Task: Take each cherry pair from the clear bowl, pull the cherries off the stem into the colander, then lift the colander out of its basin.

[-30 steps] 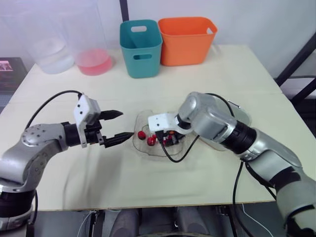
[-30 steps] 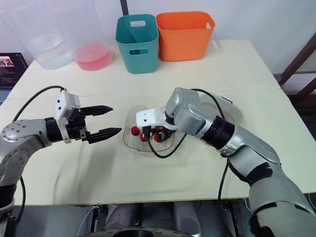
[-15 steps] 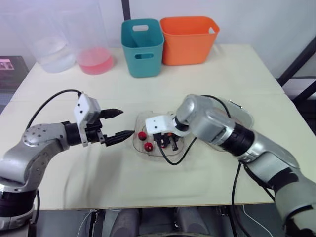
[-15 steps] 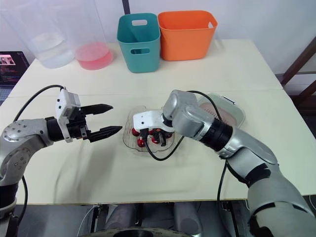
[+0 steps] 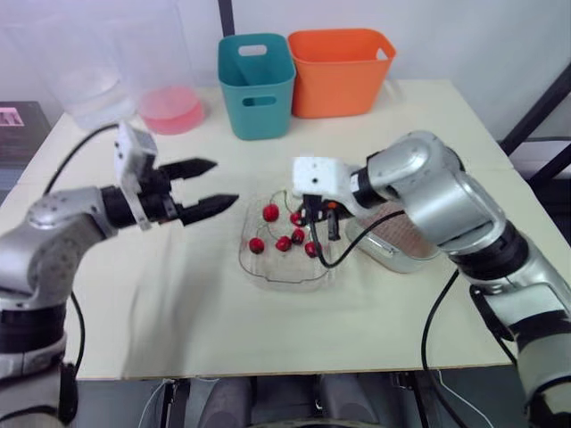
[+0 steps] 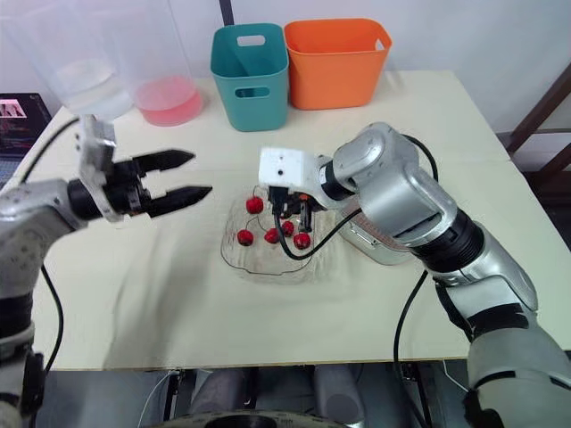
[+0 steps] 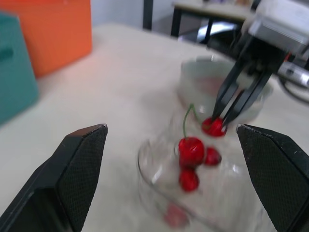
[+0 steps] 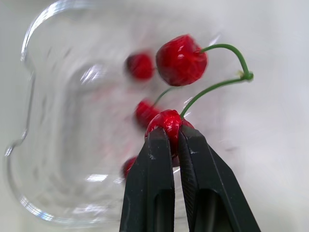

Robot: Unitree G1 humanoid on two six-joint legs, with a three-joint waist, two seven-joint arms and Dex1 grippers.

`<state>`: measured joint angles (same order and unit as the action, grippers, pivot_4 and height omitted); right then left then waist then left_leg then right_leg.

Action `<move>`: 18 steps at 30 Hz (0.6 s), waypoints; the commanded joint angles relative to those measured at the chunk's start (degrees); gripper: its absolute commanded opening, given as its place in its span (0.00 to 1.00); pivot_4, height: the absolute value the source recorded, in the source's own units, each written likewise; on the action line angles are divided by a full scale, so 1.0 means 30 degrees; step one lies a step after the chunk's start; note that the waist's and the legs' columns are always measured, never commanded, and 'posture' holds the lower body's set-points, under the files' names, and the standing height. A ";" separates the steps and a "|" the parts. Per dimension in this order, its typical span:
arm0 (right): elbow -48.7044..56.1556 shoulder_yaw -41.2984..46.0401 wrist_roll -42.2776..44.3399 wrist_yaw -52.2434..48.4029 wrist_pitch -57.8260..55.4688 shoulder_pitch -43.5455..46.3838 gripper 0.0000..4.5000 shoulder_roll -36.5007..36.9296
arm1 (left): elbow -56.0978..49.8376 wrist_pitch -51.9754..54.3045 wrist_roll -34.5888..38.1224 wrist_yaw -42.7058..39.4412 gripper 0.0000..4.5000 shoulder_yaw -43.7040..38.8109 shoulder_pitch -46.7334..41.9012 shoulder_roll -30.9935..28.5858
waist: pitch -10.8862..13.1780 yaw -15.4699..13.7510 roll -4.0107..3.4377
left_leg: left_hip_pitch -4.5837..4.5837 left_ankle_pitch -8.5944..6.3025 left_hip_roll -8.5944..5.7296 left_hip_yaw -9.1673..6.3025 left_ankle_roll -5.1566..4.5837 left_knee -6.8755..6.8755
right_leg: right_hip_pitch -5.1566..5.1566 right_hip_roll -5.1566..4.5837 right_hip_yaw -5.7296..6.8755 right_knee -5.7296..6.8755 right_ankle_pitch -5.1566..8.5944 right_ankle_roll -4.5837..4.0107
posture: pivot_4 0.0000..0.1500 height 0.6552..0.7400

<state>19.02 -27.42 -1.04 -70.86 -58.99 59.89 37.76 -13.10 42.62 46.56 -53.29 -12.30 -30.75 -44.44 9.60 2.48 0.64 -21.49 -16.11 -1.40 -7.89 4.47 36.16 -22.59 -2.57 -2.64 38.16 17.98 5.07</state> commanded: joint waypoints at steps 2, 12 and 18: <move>0.1343 0.1554 0.1062 0.0256 0.0907 0.0434 0.01 0.0561 | 0.2148 0.0607 0.0636 -0.2348 1.00 0.0577 -0.3073 -0.0537 | 0.0000 0.0006 0.0001 | 0.0003 0.0000 -0.0008 0.0006 0.0000 -0.0004 | 0.0004 0.0001 0.0002 -0.0008 0.0001 0.0002 | 1.00 1.00; 0.2113 0.1664 0.1892 0.0677 0.2771 0.1071 0.01 0.0813 | 0.7431 0.0251 -0.1577 -0.8335 1.00 0.4465 -0.8818 -0.0161 | 0.0001 0.0112 0.0001 | -0.0006 0.0001 -0.0037 0.0041 0.0001 -0.0001 | -0.0019 0.0048 0.0021 0.0006 0.0002 0.0004 | 1.00 1.00; 0.2415 0.1803 0.2307 0.1098 0.2936 0.1487 0.00 0.0708 | 0.8056 -0.0274 -0.2710 -0.9529 0.59 0.5323 -0.9254 0.0355 | 0.0001 0.0095 0.0001 | -0.0007 0.0001 -0.0012 0.0025 0.0002 0.0000 | -0.0028 0.0023 0.0021 0.0004 0.0002 0.0004 | 1.00 1.00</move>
<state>24.44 -23.93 5.20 -68.23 -50.74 62.39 39.89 11.61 42.70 38.82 -80.77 3.87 -56.94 -43.27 9.60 2.76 0.64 -21.52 -16.11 -1.42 -7.82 4.47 36.16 -22.68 -2.51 -2.57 38.17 17.98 5.08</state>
